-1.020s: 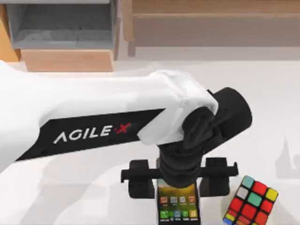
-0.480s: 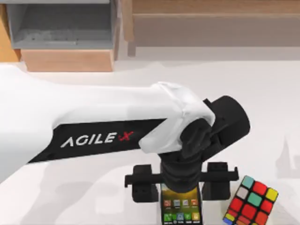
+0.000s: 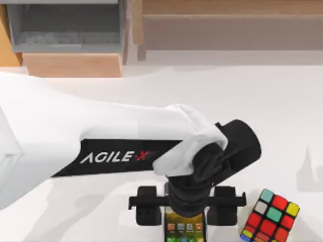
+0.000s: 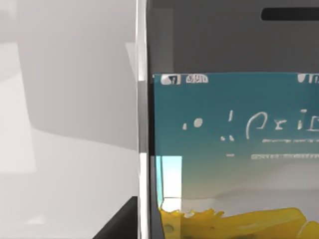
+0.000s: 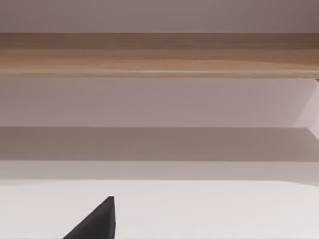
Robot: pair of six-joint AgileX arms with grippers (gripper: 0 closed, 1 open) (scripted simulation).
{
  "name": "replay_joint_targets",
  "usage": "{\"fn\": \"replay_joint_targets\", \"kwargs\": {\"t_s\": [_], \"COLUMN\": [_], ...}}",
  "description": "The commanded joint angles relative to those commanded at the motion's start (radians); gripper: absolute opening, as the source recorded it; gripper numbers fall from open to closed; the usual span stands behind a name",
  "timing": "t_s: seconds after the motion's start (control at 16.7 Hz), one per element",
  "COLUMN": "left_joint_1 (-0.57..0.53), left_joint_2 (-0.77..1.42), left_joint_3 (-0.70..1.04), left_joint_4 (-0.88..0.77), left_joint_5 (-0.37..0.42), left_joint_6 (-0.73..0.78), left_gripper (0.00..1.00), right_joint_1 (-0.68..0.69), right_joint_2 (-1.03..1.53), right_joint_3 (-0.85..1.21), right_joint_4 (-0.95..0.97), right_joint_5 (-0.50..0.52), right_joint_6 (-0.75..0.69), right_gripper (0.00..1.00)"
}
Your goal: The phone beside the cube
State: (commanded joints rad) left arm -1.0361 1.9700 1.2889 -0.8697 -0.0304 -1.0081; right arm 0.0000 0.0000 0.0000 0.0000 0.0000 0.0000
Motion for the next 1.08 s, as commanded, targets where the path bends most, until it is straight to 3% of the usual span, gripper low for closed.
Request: {"fn": "replay_joint_targets", "kwargs": {"t_s": [0.18, 0.96, 1.08], "left_joint_1": [0.0, 0.0, 0.0], "left_joint_2": [0.0, 0.0, 0.0], "left_joint_3": [0.0, 0.0, 0.0], "left_joint_4": [0.0, 0.0, 0.0], "left_joint_5": [0.0, 0.0, 0.0], "left_joint_6": [0.0, 0.0, 0.0], "left_gripper": [0.0, 0.98, 1.0], "right_joint_1": [0.0, 0.0, 0.0], "right_joint_2": [0.0, 0.0, 0.0], "right_joint_3": [0.0, 0.0, 0.0], "right_joint_4": [0.0, 0.0, 0.0], "right_joint_5": [0.0, 0.0, 0.0], "right_joint_6": [0.0, 0.0, 0.0], "right_gripper": [1.0, 1.0, 1.0]}}
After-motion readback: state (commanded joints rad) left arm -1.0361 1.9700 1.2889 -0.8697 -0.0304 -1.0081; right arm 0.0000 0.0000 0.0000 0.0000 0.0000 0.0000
